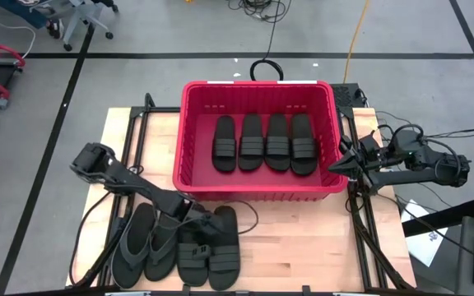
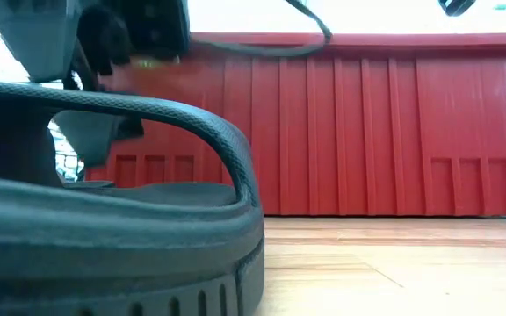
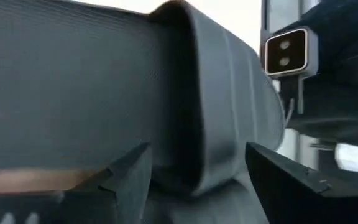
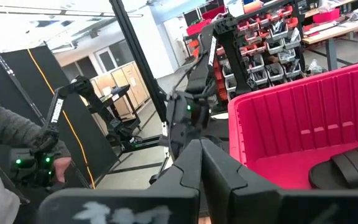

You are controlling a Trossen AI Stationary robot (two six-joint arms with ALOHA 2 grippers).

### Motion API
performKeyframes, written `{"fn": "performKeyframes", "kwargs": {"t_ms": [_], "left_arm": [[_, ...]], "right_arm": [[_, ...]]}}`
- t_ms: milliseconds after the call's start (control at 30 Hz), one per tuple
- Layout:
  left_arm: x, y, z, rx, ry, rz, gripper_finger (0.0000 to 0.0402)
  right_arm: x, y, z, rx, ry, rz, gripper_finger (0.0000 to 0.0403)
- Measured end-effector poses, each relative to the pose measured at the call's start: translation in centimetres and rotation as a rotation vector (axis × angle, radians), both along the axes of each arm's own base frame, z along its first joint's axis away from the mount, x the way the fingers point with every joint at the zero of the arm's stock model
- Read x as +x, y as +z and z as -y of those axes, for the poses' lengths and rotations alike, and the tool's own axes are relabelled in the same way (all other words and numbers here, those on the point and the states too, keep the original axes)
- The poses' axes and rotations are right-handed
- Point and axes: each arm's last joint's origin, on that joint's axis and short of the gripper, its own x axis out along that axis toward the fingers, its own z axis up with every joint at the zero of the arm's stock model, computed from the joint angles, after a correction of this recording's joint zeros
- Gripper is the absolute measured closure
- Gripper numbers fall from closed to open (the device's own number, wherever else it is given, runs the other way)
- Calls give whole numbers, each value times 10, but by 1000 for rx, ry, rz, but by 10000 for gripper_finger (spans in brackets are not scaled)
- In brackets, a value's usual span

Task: Pick and place slides into bin
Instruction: Put the black slide into the red container

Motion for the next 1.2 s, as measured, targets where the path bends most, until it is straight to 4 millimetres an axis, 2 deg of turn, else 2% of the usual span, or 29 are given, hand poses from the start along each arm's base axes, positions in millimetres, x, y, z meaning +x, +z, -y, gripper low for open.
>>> {"fn": "performKeyframes", "kwargs": {"t_ms": [67,233,367,467,633,700,833,1033,1100,1200], "left_arm": [[3,-10,2,-32,7,-43,132],[15,-25,8,-106,14,-22,120],[20,-25,11,-118,-1,41,141],[20,-21,12,-123,-29,80,199],[23,-7,18,-224,-108,185,361],[25,0,20,-246,-121,218,385],[28,27,23,-267,-116,243,385],[22,97,26,-270,-174,363,395],[23,114,25,-243,-162,375,397],[25,151,19,-184,-131,414,398]], "right_arm": [[0,0,0,0,0,0,403],[0,0,0,0,0,0,403],[0,0,0,0,0,-1,403],[0,0,0,0,0,-1,403],[0,0,0,-2,0,-1,403],[0,0,0,-2,0,-1,403],[0,0,0,0,0,0,403],[0,0,0,-6,2,1,403],[0,0,0,-5,2,1,403],[0,0,0,-4,2,1,403]]}}
